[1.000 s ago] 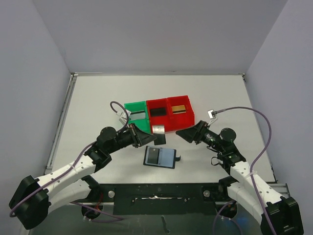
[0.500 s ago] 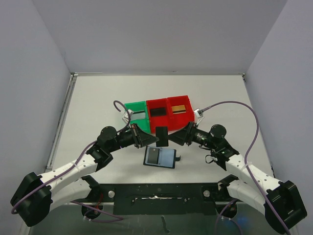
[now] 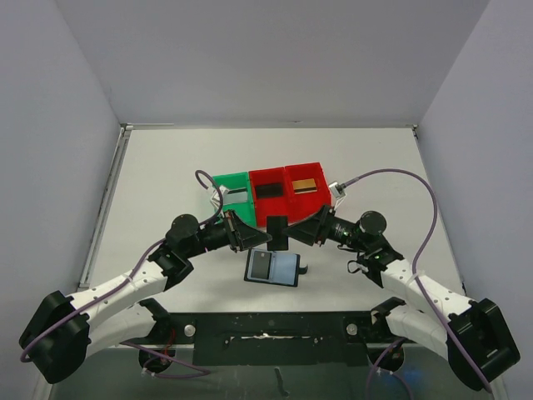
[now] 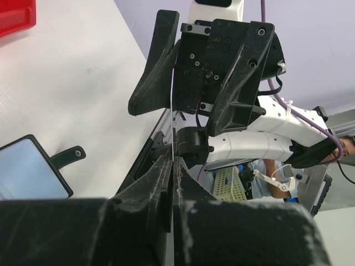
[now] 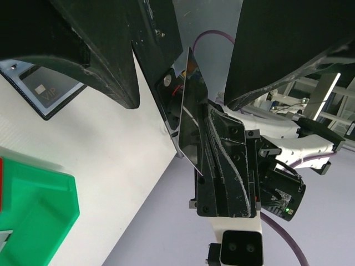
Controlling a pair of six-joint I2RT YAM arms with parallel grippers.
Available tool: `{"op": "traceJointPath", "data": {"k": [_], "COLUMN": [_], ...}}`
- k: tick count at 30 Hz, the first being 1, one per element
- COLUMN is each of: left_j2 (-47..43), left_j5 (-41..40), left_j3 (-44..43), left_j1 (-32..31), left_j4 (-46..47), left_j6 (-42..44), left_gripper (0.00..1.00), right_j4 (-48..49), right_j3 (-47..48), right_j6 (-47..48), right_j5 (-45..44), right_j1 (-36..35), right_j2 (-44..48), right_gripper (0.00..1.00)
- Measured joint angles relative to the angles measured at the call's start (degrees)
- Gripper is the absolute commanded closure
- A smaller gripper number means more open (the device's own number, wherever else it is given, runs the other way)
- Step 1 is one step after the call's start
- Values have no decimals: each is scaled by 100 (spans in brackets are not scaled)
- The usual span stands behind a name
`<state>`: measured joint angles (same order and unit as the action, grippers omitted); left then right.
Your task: Take the credit cards out of the card holder
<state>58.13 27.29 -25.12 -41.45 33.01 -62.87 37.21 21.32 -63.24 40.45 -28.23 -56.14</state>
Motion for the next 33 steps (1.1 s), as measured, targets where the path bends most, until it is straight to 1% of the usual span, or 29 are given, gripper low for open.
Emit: {"op": "traceJointPath", "data": {"k": [14,21,24,30,33], "left_j2": [0,2,9,46,85], "left_j5": [20,35,70,181,212], "left_j3": [-22,-44,-50,-131,-131], "left_j1": [0,0,0,0,0], "left_j4": [22,24,24,63,70], "left_j6": [-33,-55,-59,-81,-87], "left_gripper": [100,100,100,100,100], "right_j4": [595,846,1049,1370,1412], "right_j3": [-2,-11,-11,-11,-11], "right_j6": [-254,-393,-490,-654,-699], "right_j5": [361,566,623,752,828], "right_j1": [0,0,-2,-17,-39], "right_j2": [-94,-358,-426,-645,-688], "right_gripper": [63,74,80,85,92]}}
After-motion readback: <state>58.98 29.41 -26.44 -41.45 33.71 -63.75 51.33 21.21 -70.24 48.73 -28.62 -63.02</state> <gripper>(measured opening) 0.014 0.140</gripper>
